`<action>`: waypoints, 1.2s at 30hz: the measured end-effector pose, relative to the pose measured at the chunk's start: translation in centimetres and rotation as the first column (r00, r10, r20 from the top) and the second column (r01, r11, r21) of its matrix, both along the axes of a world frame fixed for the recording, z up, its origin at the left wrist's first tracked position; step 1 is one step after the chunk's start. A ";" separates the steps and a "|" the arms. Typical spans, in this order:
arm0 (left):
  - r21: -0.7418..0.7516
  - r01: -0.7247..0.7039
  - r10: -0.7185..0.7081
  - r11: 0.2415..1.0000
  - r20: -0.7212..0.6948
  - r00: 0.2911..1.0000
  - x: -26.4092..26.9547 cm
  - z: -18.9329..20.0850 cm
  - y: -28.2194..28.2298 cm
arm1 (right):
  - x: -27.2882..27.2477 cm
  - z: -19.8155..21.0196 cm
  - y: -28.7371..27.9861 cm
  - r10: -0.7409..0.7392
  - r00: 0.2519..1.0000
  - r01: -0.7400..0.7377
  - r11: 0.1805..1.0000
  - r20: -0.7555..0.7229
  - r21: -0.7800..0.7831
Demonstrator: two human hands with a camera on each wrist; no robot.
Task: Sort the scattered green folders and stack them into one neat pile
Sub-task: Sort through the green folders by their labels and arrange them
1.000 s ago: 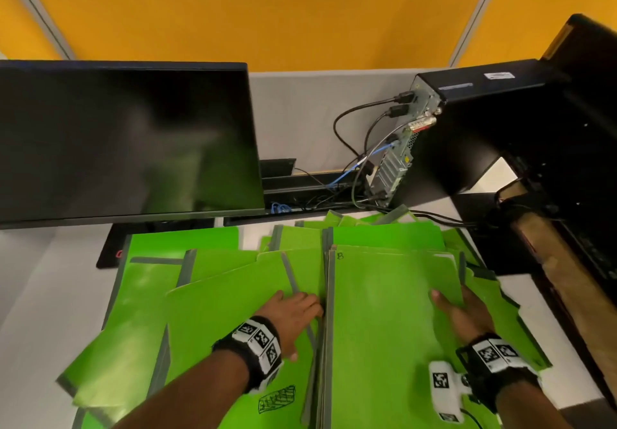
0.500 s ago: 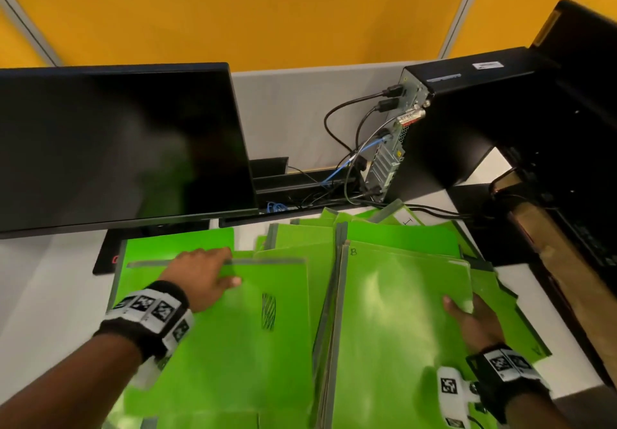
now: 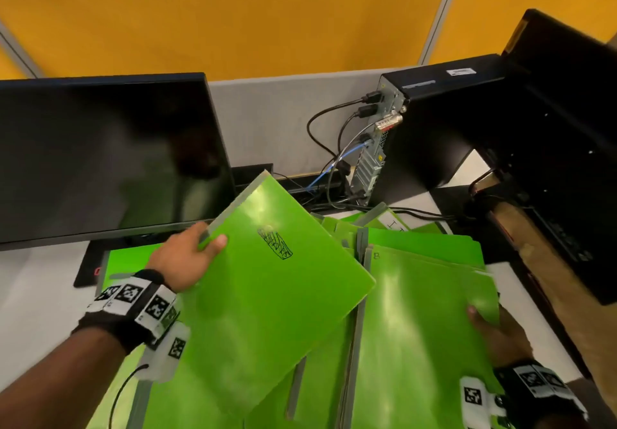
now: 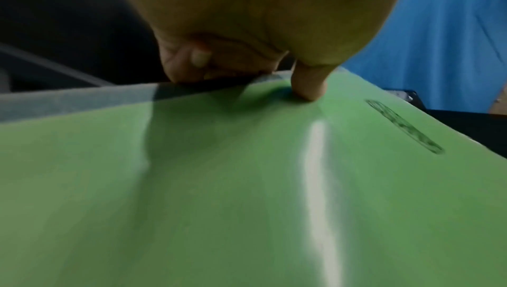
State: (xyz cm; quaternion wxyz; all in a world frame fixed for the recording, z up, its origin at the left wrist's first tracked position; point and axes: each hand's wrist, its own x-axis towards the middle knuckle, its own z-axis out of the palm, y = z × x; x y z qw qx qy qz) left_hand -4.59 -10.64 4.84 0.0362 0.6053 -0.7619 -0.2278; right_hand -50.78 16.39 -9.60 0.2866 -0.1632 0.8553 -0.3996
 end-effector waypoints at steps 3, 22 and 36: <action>0.116 0.015 0.001 0.993 -0.135 0.991 -4.7 -3.6 3.2 | 0.9 -0.3 0.0 -0.028 0.999 0.027 1.000 0.041 0.006; 0.181 -0.153 0.147 0.972 0.046 0.988 -17.1 -11.0 11.5 | 0.5 5.7 0.4 0.037 0.999 -0.037 0.999 -0.010 -0.018; 0.284 -0.356 0.409 0.890 -0.157 0.899 -12.6 -11.7 9.7 | -1.1 5.0 3.1 -0.042 0.999 0.042 0.996 -0.001 0.083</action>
